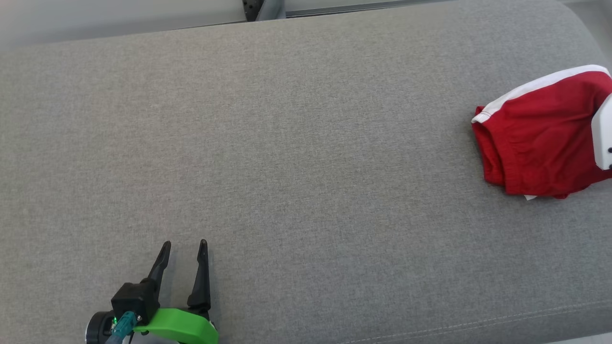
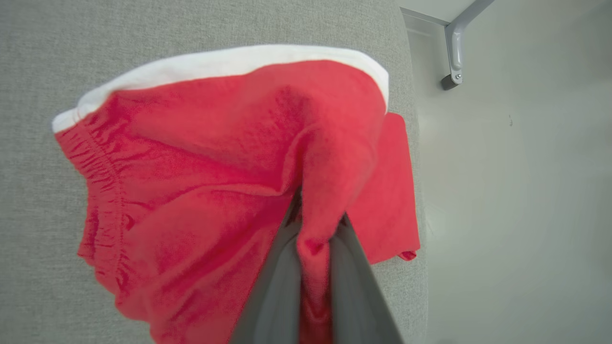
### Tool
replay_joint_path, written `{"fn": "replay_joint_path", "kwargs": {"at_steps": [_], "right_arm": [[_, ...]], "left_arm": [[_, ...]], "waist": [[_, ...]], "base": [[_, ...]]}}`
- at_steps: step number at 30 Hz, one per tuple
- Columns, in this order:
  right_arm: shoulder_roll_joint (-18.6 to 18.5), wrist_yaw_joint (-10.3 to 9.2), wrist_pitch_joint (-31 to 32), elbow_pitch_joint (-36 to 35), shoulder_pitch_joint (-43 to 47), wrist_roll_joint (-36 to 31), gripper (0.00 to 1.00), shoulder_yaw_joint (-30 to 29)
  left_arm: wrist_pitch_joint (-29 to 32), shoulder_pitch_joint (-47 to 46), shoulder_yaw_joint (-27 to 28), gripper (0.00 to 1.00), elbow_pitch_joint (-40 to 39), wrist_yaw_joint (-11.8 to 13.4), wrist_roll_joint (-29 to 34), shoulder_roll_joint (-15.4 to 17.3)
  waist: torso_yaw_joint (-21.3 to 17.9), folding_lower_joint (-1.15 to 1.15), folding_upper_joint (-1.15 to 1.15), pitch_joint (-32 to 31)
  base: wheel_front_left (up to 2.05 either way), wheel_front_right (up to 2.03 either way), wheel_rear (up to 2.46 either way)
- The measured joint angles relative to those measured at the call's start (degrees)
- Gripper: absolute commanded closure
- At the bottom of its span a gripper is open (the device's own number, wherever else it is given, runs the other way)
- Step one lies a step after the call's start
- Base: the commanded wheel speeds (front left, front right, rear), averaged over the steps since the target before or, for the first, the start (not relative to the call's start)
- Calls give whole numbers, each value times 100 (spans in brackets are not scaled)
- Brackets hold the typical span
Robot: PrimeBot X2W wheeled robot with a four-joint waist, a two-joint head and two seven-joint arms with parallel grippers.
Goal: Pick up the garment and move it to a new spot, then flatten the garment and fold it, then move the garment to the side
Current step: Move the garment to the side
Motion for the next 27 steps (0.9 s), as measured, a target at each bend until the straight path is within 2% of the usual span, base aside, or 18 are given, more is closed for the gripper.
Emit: {"fn": "replay_joint_path", "kwargs": {"at_steps": [5, 6, 7, 8, 13, 17, 21, 24, 25, 27], "right_arm": [[-10, 0, -318, 501, 25, -307, 100, -85], [-4, 1, -388, 602, 38, -382, 77, -96], [1, 2, -532, 682, 38, -476, 17, -132], [0, 3, -682, 771, 25, -581, 0, -199], [70, 4, -1747, 1200, -118, -1270, 0, -555], [278, 4, -1849, 1608, 42, -1628, 0, -552], [318, 4, -2882, 1469, 37, -1774, 0, -871], [535, 4, -3570, 1252, 256, -1755, 0, -1092], [535, 4, -3570, 1252, 256, -1755, 0, -1092], [621, 4, -4019, 1004, 447, -1738, 0, -1266]], "left_arm": [[1, 5, 74, 0, 92, -5, 27, 0], [1, 6, 90, 0, 97, -7, 29, 0], [1, 5, 107, 0, 96, -13, 35, 0], [1, 5, 112, 0, 97, -13, 35, 0], [1, 4, 148, 0, 93, -21, 29, 0], [1, 11, 152, 0, 58, 4, -48, 0], [0, 125, 215, 0, -64, 49, -105, 0], [1, 253, 321, 0, -172, 81, -136, -1], [1, 253, 321, 0, -172, 81, -136, -1], [0, 327, 416, 0, -257, 98, -136, 0]], "waist": [[178, 0, 0, 139], [196, 0, 0, 168], [210, 0, 0, 195], [219, 0, 0, 220], [198, 0, 0, 277], [153, 0, 0, 177], [107, 0, 0, 15], [70, 0, 0, -145], [70, 0, 0, -145], [50, 0, 0, -270]], "base": [[0, 0, 0], [0, 0, 0], [0, 0, 0], [0, 0, 0], [0, 0, 0], [0, 0, 0], [0, 0, 0], [0, 0, 0], [0, 0, 0], [0, 0, 0]]}}
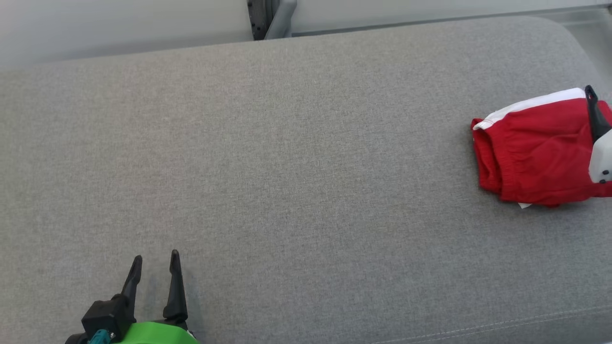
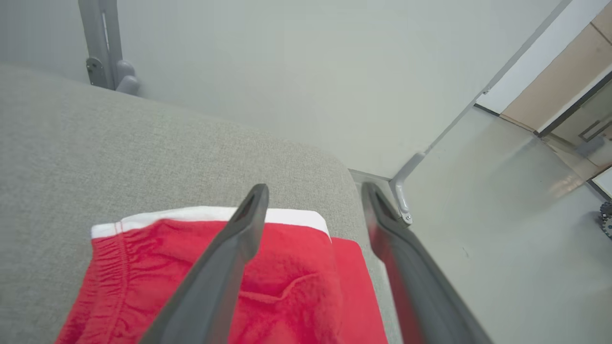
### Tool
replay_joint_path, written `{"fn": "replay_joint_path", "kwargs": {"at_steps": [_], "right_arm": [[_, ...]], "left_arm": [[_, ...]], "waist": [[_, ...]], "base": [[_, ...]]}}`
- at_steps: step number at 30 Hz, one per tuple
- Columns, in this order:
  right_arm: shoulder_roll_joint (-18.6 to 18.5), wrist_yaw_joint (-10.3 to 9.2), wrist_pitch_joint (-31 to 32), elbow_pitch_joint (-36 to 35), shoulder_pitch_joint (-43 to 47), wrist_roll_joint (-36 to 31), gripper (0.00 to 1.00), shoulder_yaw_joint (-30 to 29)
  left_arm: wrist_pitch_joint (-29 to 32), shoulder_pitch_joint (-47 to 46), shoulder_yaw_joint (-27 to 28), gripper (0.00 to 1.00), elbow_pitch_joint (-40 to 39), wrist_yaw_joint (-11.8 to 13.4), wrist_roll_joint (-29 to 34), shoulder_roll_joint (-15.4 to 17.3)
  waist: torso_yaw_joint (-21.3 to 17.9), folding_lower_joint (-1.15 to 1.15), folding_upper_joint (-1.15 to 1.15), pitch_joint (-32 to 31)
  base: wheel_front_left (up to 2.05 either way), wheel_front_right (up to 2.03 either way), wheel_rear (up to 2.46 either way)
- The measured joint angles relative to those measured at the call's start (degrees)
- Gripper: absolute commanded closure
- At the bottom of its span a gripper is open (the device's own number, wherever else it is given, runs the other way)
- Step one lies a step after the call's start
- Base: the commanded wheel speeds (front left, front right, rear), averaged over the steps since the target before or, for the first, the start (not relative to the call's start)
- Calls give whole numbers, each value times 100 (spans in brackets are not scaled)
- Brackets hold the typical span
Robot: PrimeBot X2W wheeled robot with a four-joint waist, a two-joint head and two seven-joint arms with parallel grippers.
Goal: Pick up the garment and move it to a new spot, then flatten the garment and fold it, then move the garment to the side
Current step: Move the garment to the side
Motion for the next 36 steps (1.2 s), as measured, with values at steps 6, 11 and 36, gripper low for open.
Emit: {"fn": "replay_joint_path", "kwargs": {"at_steps": [6, 11, 36], "right_arm": [[352, 1, -324, -1582, 1211, 724, 0, -534], [512, -7, -338, -2939, 2959, 836, 0, -1221], [2849, -1, -339, -4439, 5011, -1785, 0, -3047]], "left_arm": [[1, 132, 249, 0, -159, 7, 15, 1], [0, 201, 374, 0, -24, -11, 41, 0], [1, 259, 85, 0, 413, -16, -7, 0]], "waist": [[-4, 0, 0, -394], [103, 0, 0, -734], [403, -1, 0, -1378]], "base": [[0, 0, 0], [0, 0, 0], [0, 0, 0]]}}
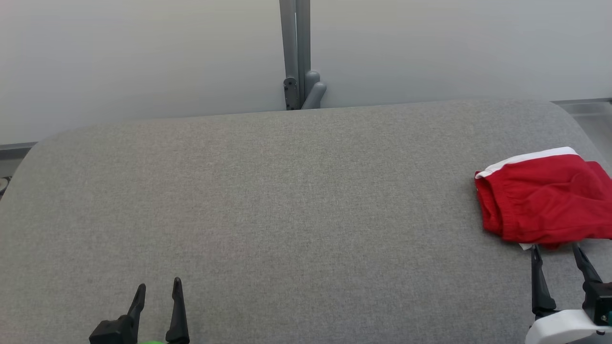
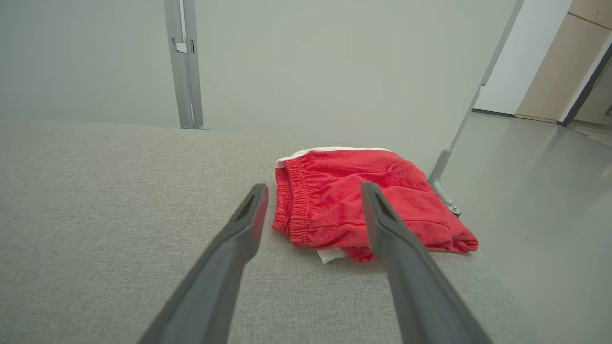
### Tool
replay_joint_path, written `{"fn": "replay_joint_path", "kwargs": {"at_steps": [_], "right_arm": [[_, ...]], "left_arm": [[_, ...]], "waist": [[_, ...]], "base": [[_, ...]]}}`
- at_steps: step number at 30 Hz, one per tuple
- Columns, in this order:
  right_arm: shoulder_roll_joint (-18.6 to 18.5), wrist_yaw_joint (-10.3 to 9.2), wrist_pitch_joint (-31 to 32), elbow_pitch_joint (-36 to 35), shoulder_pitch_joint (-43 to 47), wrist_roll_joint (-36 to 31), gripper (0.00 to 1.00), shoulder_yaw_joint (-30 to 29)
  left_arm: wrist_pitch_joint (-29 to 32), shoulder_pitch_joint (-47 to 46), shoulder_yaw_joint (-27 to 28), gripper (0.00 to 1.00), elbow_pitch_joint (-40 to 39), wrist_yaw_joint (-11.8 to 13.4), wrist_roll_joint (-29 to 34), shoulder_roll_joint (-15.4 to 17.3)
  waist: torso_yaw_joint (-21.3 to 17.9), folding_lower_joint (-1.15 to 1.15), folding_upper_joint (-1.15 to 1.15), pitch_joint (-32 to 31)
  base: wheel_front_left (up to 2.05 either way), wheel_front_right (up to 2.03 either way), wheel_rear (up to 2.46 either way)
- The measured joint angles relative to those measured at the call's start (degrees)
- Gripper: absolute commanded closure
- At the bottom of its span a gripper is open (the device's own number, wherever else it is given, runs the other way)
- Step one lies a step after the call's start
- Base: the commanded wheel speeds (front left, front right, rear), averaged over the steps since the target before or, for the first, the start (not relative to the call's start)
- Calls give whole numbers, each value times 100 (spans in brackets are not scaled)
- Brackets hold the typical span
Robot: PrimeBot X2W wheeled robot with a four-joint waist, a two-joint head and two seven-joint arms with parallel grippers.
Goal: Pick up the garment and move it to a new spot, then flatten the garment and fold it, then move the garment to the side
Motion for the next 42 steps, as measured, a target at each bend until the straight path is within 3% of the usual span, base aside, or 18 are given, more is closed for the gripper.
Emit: {"fn": "replay_joint_path", "kwargs": {"at_steps": [27, 28, 35, 42], "right_arm": [[104, 2, 3, 131, -71, -55, 0, 123], [113, 2, 3, 158, -69, -54, 100, 125], [257, 2, 67, 530, 50, -1, 100, 121], [265, 2, 312, 587, 9, 855, 100, 126]], "left_arm": [[8, 60, 32, 0, 101, 43, -8, -11], [9, 65, 29, 100, 127, 43, -5, -12], [77, 186, 4, 100, 463, 43, -36, -31], [275, 165, 73, 100, 433, 32, -749, -34]], "waist": [[34, 0, 0, 50], [34, 0, 0, 51], [34, 0, 0, 56], [34, 0, 0, 72]], "base": [[0, 0, 0], [0, 0, 0], [0, 0, 0], [0, 0, 0]]}}
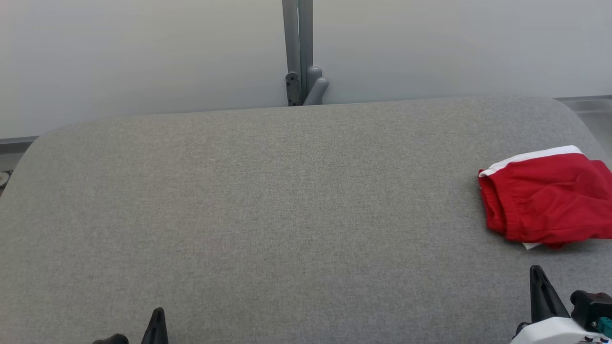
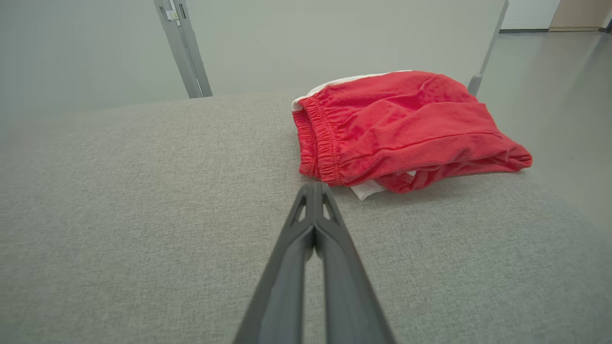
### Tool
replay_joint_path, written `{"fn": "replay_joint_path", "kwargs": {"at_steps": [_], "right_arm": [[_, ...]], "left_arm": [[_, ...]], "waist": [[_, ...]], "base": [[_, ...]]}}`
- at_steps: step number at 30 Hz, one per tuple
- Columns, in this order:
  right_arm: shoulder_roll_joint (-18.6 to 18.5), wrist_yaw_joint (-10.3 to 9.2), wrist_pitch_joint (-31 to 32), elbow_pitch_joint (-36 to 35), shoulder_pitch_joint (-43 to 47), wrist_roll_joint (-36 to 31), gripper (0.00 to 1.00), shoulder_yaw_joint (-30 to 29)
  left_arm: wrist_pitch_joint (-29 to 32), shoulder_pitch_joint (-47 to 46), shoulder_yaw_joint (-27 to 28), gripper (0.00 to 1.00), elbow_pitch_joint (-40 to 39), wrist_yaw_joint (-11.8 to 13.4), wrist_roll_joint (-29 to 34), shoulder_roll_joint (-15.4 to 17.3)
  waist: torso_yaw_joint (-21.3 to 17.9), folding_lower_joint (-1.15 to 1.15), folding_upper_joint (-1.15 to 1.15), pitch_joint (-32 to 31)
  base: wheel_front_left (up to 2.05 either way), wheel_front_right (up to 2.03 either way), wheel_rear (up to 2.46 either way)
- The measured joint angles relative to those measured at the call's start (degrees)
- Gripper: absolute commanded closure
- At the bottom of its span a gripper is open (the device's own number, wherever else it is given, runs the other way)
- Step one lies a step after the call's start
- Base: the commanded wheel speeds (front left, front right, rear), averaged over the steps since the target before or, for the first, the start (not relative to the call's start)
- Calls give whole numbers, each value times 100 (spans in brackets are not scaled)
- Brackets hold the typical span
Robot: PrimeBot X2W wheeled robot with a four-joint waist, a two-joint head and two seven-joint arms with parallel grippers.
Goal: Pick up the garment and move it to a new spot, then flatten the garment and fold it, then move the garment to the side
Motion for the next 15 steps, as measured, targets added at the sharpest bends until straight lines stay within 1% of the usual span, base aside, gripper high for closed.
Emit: {"fn": "replay_joint_path", "kwargs": {"at_steps": [7, 8, 15], "right_arm": [[-4, 0, 157, -12, -105, 868, 100, 87], [-4, 0, 157, -12, -105, 868, 100, 87], [-14, 0, 327, -18, -192, 1668, 100, 144]], "left_arm": [[168, -95, 52, 100, -85, -44, -688, -1], [168, -95, 52, 100, -85, -44, -688, -1], [324, -199, 97, 100, -169, -76, -1324, 0]], "waist": [[0, 0, 0, 16], [0, 0, 0, 16], [0, 0, 0, 33]], "base": [[0, 0, 0], [0, 0, 0], [0, 0, 0]]}}
